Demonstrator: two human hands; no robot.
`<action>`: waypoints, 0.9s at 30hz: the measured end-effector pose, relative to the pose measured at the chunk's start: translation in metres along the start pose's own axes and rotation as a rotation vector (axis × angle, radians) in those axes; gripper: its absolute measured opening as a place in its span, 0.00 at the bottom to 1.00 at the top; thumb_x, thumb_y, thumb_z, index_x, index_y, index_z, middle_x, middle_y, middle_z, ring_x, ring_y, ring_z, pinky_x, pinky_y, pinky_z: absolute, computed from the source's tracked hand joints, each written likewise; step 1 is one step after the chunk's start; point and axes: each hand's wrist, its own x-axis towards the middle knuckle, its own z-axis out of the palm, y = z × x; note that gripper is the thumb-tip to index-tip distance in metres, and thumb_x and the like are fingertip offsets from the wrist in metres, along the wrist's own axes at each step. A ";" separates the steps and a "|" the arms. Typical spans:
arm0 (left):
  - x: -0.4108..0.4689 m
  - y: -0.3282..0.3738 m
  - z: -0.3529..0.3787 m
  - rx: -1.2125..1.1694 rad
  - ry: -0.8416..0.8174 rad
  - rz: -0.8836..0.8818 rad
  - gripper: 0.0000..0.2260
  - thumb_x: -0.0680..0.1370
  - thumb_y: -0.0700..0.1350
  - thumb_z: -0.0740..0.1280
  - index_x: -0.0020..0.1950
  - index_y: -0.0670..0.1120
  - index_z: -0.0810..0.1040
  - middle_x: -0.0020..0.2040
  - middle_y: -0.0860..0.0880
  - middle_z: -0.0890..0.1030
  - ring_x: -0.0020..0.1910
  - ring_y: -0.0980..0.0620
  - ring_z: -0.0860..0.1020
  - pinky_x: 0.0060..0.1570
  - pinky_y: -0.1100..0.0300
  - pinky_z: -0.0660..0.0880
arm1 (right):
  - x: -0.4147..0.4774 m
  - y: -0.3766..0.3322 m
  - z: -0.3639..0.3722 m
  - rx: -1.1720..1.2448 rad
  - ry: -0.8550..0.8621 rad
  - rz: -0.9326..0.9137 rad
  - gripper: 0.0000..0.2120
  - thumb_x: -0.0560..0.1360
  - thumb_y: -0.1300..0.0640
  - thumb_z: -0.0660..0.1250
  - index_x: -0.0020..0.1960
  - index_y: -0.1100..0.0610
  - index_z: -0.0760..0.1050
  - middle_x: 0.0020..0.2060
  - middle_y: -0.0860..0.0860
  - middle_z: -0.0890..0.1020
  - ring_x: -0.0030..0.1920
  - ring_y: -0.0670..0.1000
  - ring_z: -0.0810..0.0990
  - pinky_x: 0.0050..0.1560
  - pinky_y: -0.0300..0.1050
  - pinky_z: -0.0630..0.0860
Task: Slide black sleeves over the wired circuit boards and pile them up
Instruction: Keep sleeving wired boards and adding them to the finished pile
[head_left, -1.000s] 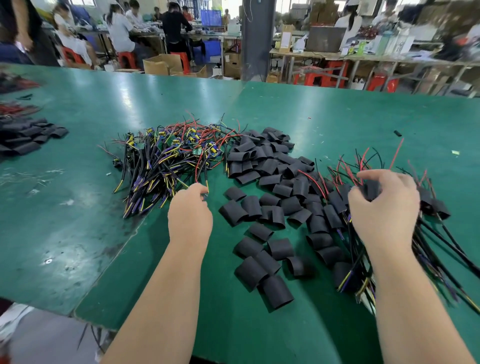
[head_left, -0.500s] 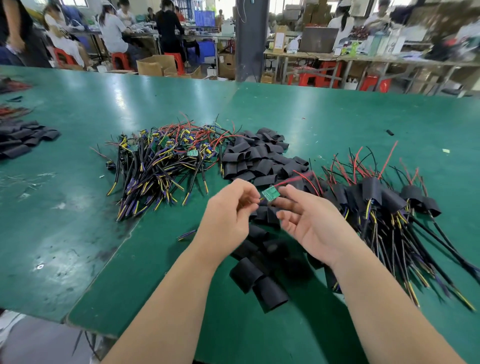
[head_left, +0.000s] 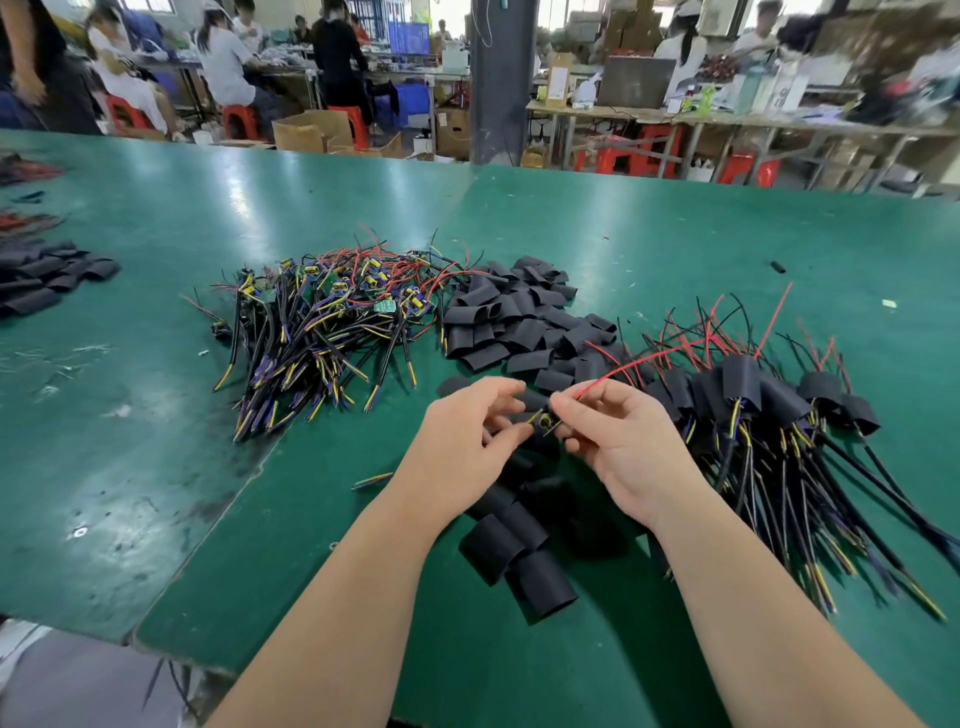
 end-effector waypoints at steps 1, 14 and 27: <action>0.000 -0.001 -0.001 0.036 0.003 0.013 0.12 0.75 0.41 0.71 0.59 0.46 0.80 0.49 0.53 0.83 0.45 0.63 0.78 0.46 0.77 0.69 | 0.000 0.002 0.000 -0.062 0.007 -0.034 0.07 0.69 0.63 0.73 0.36 0.54 0.79 0.35 0.50 0.82 0.35 0.47 0.78 0.35 0.38 0.74; 0.007 -0.014 -0.010 0.172 -0.064 -0.134 0.11 0.81 0.49 0.61 0.43 0.48 0.79 0.36 0.55 0.79 0.34 0.60 0.73 0.33 0.70 0.66 | 0.005 -0.007 0.010 -0.139 -0.004 -0.184 0.09 0.71 0.73 0.69 0.41 0.60 0.78 0.37 0.55 0.84 0.37 0.50 0.82 0.40 0.39 0.79; 0.011 -0.027 -0.017 0.167 0.195 -0.081 0.10 0.81 0.47 0.62 0.44 0.44 0.79 0.38 0.51 0.79 0.39 0.49 0.75 0.41 0.55 0.70 | 0.099 -0.027 0.041 -1.925 -0.299 -0.208 0.19 0.79 0.50 0.63 0.64 0.61 0.73 0.61 0.56 0.77 0.62 0.56 0.75 0.62 0.44 0.68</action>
